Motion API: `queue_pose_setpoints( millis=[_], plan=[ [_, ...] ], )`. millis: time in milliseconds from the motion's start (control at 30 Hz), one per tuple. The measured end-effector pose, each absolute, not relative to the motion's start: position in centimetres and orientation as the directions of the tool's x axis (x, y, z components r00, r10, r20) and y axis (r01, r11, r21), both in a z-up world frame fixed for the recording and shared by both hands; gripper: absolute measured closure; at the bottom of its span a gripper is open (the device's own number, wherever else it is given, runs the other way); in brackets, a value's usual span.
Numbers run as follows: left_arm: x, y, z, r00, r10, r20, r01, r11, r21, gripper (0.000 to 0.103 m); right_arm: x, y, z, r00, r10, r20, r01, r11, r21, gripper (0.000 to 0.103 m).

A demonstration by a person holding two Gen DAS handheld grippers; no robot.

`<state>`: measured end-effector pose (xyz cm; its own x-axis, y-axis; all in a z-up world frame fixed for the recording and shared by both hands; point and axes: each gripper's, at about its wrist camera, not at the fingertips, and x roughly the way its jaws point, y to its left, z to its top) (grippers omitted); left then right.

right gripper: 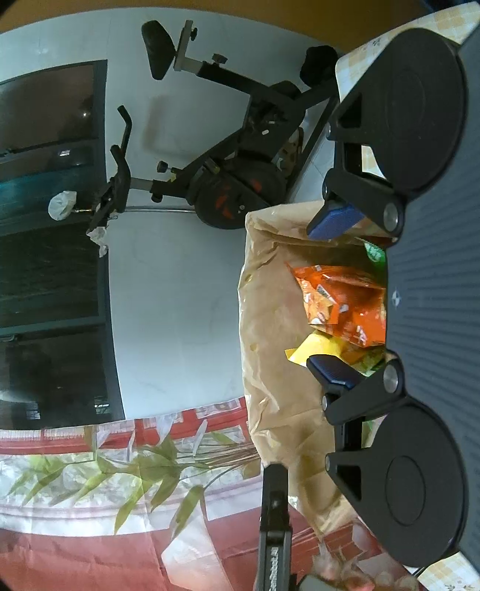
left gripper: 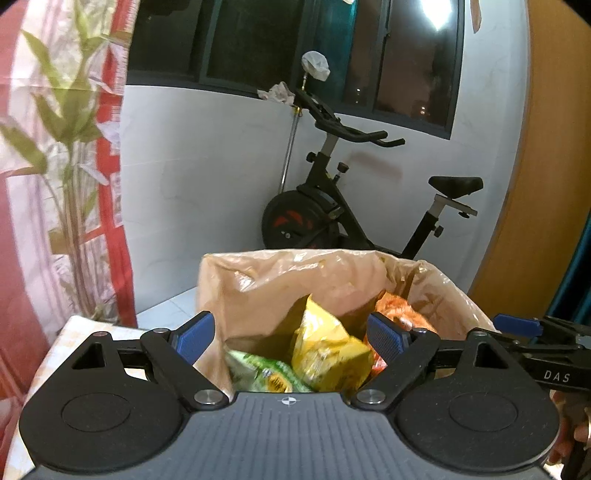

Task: Organize snacks
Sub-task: 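Open both tools to drop the yellow and orange bags inside, then move both tools back down toward the small wrapped snacks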

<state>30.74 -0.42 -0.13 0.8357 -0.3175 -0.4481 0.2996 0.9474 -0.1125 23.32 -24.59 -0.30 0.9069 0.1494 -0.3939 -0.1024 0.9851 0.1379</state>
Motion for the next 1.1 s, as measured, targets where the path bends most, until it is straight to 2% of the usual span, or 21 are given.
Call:
queue_pose_setpoints(
  millis=[433,900,1100],
  plan=[
    [24.9,3.4,-3.0,0.839,-0.271,-0.471,0.221,0.962,-0.161,0.013,17.2,-24.0,-2.4,0.913,0.167,-0.371,-0.133,0.984,0.116,0.031],
    [22.8,6.6,-8.5,0.781,-0.204,-0.591,0.074,0.969,-0.237,0.015,15.8,-25.9,-8.8,0.824,0.127,-0.552,-0.042,0.985,0.165,0.031],
    [22.2,5.4,-10.4,0.736,-0.248,-0.631,0.093,0.959,-0.268,0.015,15.7,-25.2,-10.2,0.792,0.141,-0.594,-0.046,0.984,0.171,0.031]
  ],
)
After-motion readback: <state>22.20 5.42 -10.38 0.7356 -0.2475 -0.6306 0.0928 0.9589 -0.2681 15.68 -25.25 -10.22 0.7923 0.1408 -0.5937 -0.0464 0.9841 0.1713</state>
